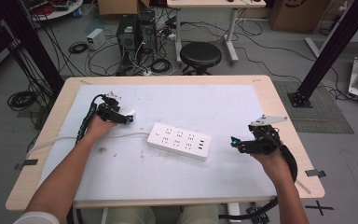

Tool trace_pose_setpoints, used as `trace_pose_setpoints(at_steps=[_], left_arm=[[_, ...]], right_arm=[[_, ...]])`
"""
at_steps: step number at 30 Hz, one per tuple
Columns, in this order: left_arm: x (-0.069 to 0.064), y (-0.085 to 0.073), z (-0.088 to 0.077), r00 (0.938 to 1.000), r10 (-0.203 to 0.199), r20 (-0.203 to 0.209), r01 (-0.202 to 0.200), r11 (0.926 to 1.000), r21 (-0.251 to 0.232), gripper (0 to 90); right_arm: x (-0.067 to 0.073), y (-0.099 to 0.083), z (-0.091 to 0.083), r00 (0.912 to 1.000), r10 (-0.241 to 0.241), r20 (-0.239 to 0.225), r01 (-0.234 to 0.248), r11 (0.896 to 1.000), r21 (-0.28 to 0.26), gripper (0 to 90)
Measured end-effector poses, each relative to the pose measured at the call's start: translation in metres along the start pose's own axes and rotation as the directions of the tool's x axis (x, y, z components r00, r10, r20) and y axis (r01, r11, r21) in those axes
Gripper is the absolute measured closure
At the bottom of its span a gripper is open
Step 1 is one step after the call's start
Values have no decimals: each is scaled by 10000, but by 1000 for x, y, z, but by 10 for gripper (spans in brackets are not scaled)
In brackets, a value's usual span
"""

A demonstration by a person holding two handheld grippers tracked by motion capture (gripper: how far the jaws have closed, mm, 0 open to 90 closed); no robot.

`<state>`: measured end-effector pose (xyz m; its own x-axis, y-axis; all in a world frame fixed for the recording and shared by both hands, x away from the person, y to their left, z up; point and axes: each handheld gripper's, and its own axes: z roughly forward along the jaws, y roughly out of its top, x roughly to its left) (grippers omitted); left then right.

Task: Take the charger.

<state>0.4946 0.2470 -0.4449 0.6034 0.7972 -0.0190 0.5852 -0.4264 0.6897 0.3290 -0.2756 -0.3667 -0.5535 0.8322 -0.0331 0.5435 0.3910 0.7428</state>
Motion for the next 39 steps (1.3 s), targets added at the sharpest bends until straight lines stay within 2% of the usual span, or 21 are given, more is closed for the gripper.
trace_pose_setpoints(at_steps=[5,12,15,20,24,32,36,39], left_arm=[[-2,1,-1,9998,188,-71,-187,9998,101,204],[-6,1,-4,9988,451,185,-452,9990,24,375],[-7,0,-5,9992,368,183,-367,9993,-56,423],[-9,1,-5,9995,295,59,-295,9996,16,424],[-12,1,-8,9998,14,-187,-13,10000,19,425],[-24,-1,-28,9990,-205,-395,180,9979,-617,426],[-31,0,-45,9985,-398,-378,355,9934,-1089,426],[-38,0,-60,9983,-485,-333,429,9874,-1524,425]], right_arm=[[0,0,0,10000,21,23,-21,10000,12,166],[-1,-1,0,10000,-15,28,15,10000,-60,165],[0,-1,0,10000,35,13,-35,10000,-38,165],[0,-1,-1,10000,11,10,-11,10000,-76,166],[-1,-2,-2,10000,-1,9,1,9999,-119,165],[1,-2,-1,10000,-18,-74,17,10000,-39,166],[2,0,-1,9998,-150,-143,149,9998,-98,165],[3,-1,-2,9996,-162,-242,157,9997,-205,166]])
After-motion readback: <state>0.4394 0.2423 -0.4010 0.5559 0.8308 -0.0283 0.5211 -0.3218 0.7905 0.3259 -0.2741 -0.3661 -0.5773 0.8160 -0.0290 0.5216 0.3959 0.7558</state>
